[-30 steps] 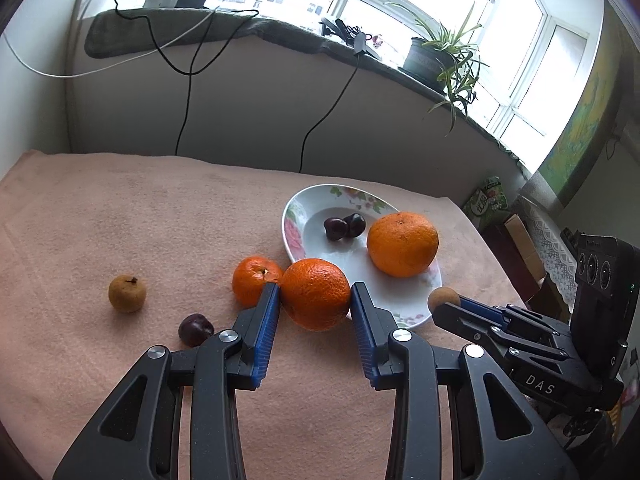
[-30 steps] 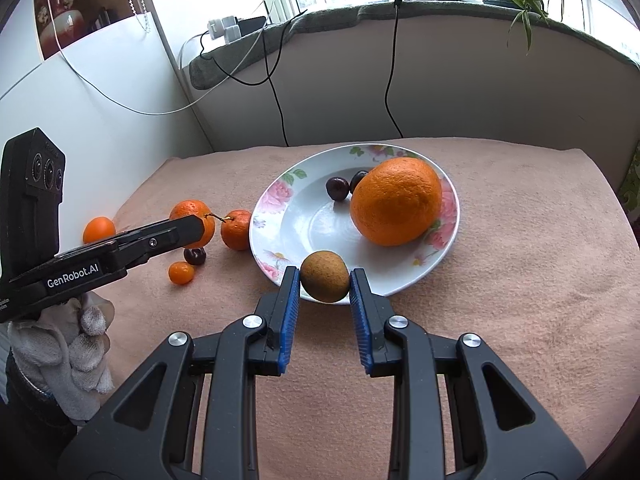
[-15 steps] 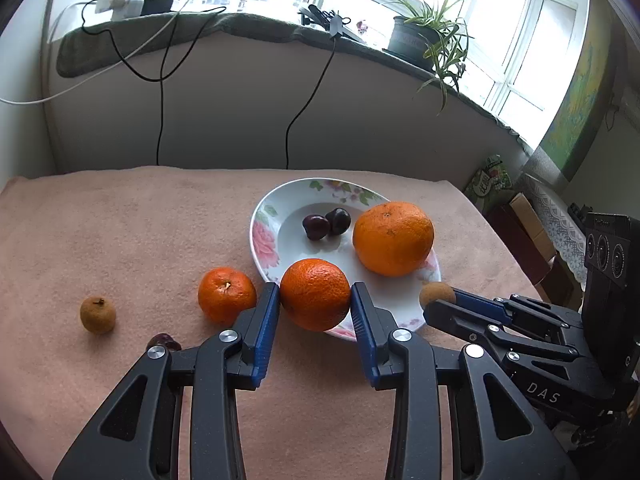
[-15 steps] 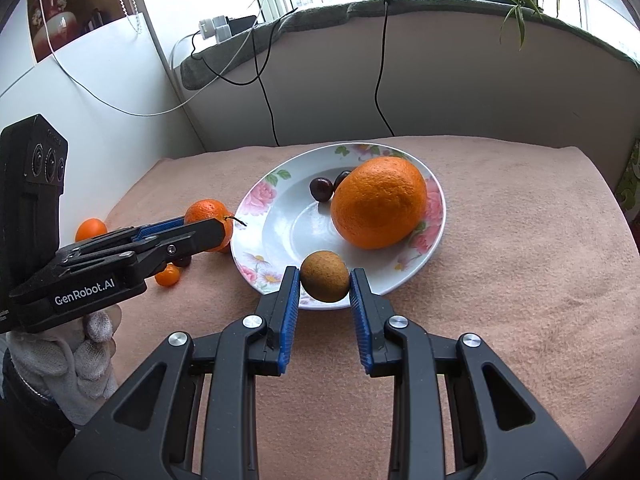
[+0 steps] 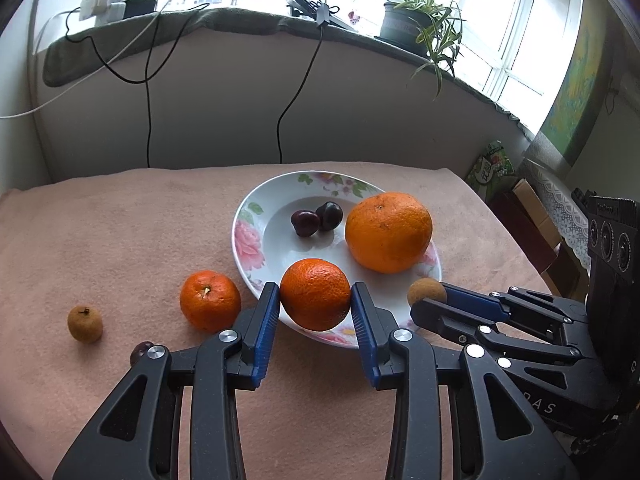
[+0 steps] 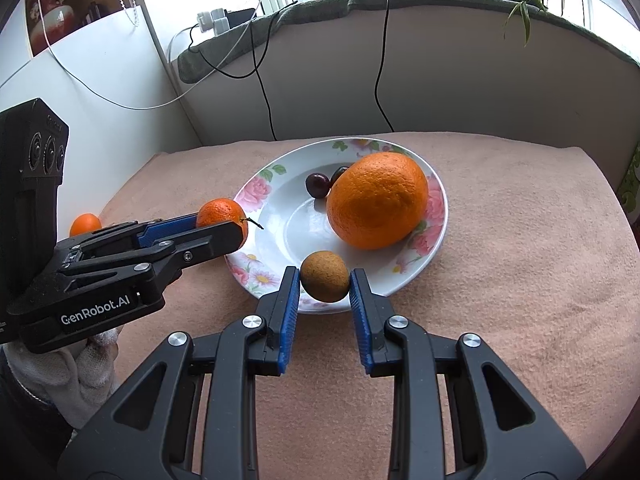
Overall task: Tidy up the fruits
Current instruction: 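Lower the mandarin and kiwi into the plate and open both tools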
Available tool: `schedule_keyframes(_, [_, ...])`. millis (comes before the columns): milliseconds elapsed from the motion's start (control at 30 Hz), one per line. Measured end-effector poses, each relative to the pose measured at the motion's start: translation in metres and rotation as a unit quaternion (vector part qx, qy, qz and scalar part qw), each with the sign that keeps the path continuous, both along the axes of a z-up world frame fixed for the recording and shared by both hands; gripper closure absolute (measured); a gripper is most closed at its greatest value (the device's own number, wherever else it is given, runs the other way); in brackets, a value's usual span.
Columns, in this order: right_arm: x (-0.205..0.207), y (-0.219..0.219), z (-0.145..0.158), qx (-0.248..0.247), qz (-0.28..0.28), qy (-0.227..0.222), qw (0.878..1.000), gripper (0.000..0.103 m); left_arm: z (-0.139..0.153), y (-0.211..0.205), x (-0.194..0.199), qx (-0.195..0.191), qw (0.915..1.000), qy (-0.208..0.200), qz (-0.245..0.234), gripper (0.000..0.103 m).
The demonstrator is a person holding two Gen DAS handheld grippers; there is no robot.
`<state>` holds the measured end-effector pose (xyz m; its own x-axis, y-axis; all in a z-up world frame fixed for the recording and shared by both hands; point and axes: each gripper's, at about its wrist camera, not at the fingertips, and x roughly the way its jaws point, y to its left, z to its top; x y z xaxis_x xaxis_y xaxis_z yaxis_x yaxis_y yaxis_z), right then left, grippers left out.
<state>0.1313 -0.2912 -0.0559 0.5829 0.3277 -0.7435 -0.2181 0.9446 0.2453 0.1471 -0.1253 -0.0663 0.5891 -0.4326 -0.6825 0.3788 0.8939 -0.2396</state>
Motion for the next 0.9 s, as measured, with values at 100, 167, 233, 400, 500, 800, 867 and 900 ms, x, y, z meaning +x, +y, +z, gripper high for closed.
schedule_keyframes(100, [0.001,0.001,-0.001,0.001,0.002,0.001,1.0,0.076,0.0,0.0,0.0,0.0,1.0,0.001,-0.001,0.068])
schedule_keyframes(167, [0.002,0.002,-0.001,-0.001,0.003,0.0,1.0,0.076,0.0,0.0,0.0,0.0,1.0,0.001,-0.001,0.068])
schedule_keyframes(233, [0.002,0.003,0.0,-0.004,0.003,-0.002,1.0,0.076,0.0,0.0,-0.001,0.0,1.0,0.001,0.0,0.068])
schedule_keyframes(400, [0.002,0.003,-0.001,-0.008,0.003,0.0,1.0,0.074,0.004,0.002,-0.002,-0.003,1.0,-0.005,0.0,0.053])
schedule_keyframes(500, [0.0,0.005,0.001,-0.012,0.0,-0.006,1.0,0.043,0.007,0.002,-0.003,-0.001,0.9999,-0.011,-0.001,0.047])
schedule_keyframes(800, [-0.007,0.01,0.012,-0.025,0.0,-0.029,0.999,0.021,0.014,0.005,-0.005,0.01,0.9994,-0.026,0.023,0.024])
schedule_keyframes(867, [-0.008,0.011,0.013,-0.029,0.001,-0.029,0.999,0.019,0.015,0.007,-0.005,0.014,0.9992,-0.025,0.029,0.023])
schedule_keyframes(900, [-0.009,0.012,0.013,-0.028,0.002,-0.028,0.999,0.017,0.015,0.007,-0.006,0.018,0.999,-0.026,0.032,0.023])
